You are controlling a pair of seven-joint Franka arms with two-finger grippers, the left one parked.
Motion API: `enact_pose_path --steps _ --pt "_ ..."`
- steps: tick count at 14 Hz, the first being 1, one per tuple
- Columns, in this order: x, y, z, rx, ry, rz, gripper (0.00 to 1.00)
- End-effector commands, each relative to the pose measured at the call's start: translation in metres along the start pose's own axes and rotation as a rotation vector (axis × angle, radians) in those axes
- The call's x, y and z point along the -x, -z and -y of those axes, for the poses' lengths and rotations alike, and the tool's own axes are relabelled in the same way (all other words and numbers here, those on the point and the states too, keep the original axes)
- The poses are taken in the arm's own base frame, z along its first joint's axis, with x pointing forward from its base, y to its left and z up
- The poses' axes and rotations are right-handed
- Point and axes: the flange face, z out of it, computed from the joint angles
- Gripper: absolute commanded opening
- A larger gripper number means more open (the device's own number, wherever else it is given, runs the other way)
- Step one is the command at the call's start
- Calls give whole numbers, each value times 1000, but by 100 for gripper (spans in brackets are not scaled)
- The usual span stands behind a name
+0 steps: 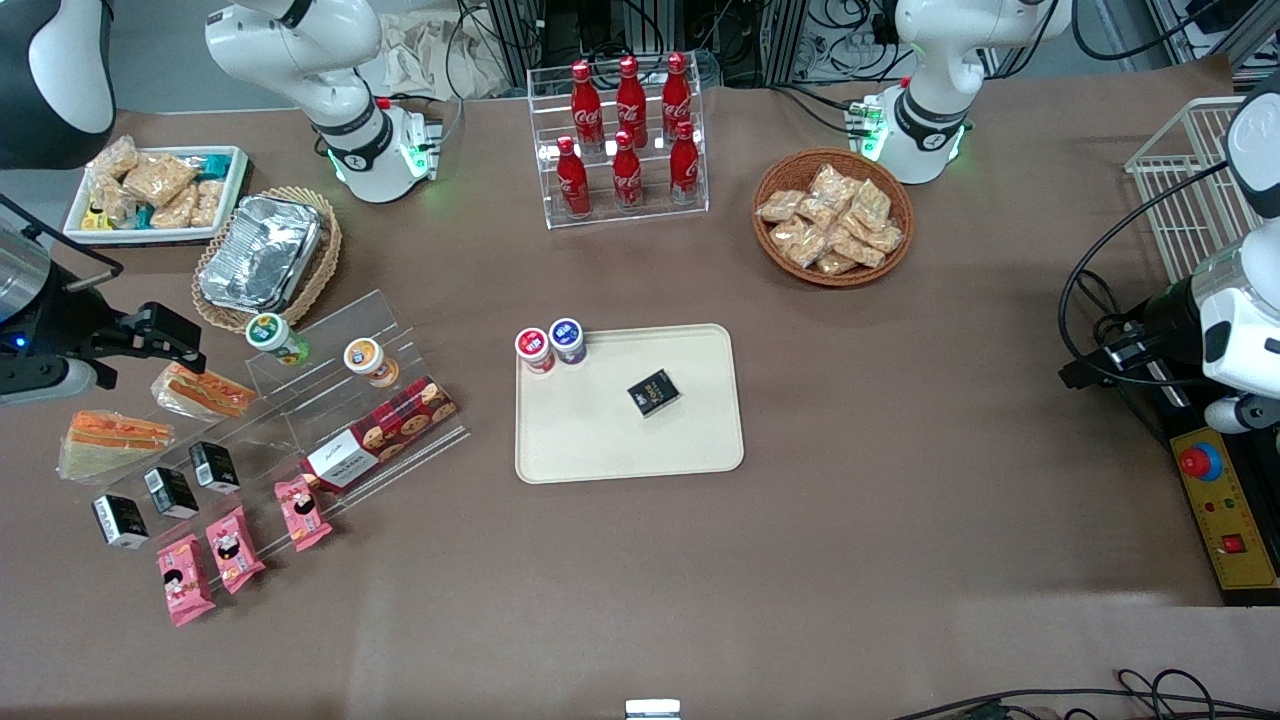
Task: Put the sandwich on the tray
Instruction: 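Move the right gripper toward the wrapped sandwiches on the acrylic rack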
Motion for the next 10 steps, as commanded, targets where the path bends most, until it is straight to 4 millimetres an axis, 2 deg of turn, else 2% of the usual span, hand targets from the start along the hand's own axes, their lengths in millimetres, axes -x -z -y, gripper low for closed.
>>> enact_pose_path --steps 1,8,10 --pt "2 1 -2 -5 -32 14 99" --pt "7 -4 -7 -5 -59 45 99" --pt "12 0 2 -7 -126 65 99"
